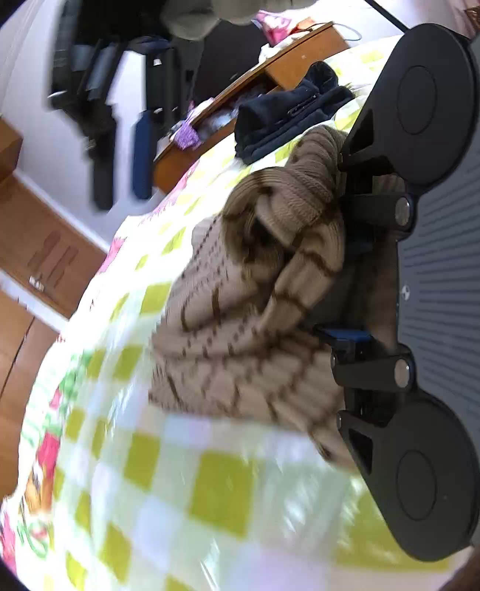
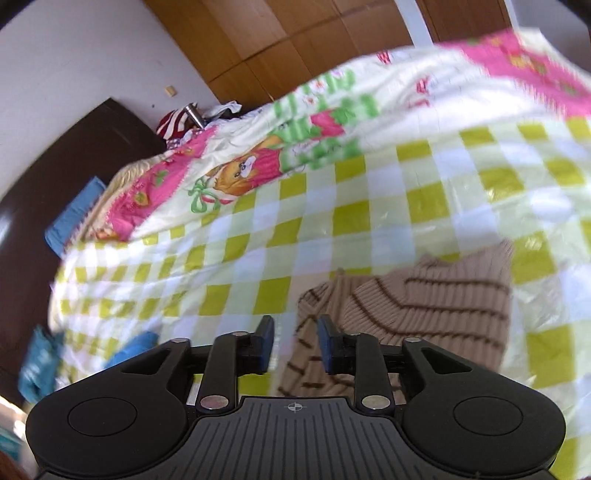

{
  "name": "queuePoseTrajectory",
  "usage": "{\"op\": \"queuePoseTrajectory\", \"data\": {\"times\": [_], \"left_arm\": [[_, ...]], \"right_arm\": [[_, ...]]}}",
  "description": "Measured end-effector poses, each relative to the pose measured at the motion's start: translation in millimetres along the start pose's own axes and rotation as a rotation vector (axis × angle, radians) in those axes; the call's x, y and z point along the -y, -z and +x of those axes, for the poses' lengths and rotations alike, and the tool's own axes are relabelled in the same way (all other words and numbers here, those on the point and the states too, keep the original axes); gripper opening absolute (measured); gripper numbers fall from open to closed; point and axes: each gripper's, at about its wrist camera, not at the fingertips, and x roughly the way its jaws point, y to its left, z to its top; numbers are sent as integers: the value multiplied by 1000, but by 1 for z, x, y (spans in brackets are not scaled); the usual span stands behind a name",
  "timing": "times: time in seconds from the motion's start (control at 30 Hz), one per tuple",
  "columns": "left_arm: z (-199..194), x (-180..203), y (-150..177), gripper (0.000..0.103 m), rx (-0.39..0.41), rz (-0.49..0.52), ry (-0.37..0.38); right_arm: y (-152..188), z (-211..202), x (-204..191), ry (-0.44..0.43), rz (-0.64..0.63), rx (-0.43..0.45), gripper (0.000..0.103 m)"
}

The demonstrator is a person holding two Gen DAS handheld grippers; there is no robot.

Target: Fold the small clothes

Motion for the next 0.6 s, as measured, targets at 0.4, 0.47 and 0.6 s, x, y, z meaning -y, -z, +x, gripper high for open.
{"op": "queuePoseTrajectory", "data": {"times": [0.4, 0.47, 0.6], "left_arm": [[-64, 0, 19, 61, 110, -157, 40], [-69, 6, 14, 65, 141, -146, 43], [-57, 18, 10, 78, 124, -129, 14]], "right_arm": [[6, 50, 9, 128, -123, -109, 44], [3, 58, 7, 140, -135, -123, 48], [5, 72, 1, 205, -203, -152, 48]]}}
